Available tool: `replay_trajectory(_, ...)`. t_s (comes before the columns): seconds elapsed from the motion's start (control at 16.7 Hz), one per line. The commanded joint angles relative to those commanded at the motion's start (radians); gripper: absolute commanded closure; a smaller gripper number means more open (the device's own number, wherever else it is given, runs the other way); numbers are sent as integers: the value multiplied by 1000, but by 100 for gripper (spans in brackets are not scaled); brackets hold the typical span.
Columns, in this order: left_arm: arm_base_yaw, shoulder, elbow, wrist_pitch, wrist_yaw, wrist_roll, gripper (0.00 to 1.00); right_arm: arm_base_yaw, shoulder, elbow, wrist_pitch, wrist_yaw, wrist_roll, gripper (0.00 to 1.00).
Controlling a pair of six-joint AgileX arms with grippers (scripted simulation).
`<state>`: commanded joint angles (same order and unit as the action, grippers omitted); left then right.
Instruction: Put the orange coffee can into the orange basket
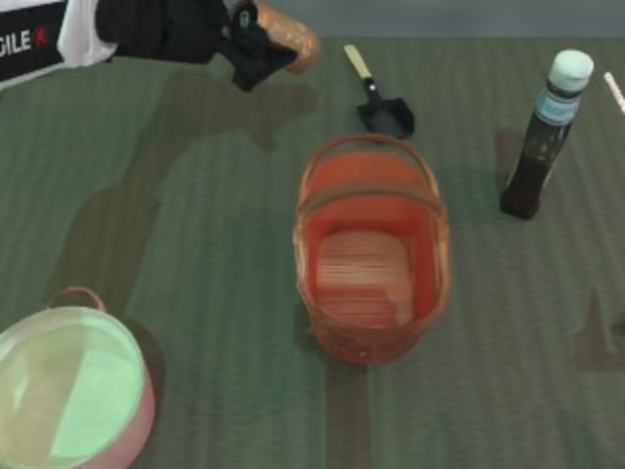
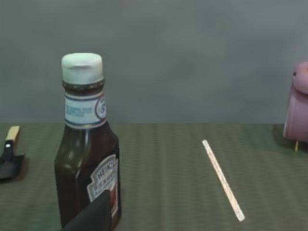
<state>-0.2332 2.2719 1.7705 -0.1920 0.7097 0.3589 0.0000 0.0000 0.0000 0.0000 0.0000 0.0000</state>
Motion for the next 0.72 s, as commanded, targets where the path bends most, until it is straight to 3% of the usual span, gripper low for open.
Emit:
replay_trajectory(0.42, -72, -199, -343, 646, 392, -218, 100, 0, 0, 0, 0, 0, 0, 0)
replay_trajectory(0.6, -92, -252, -449, 808, 500, -283, 100, 0, 0, 0, 0, 0, 0, 0)
replay_trajectory(0.72, -100, -271, -490, 863, 539, -308, 100, 0, 0, 0, 0, 0, 0, 0)
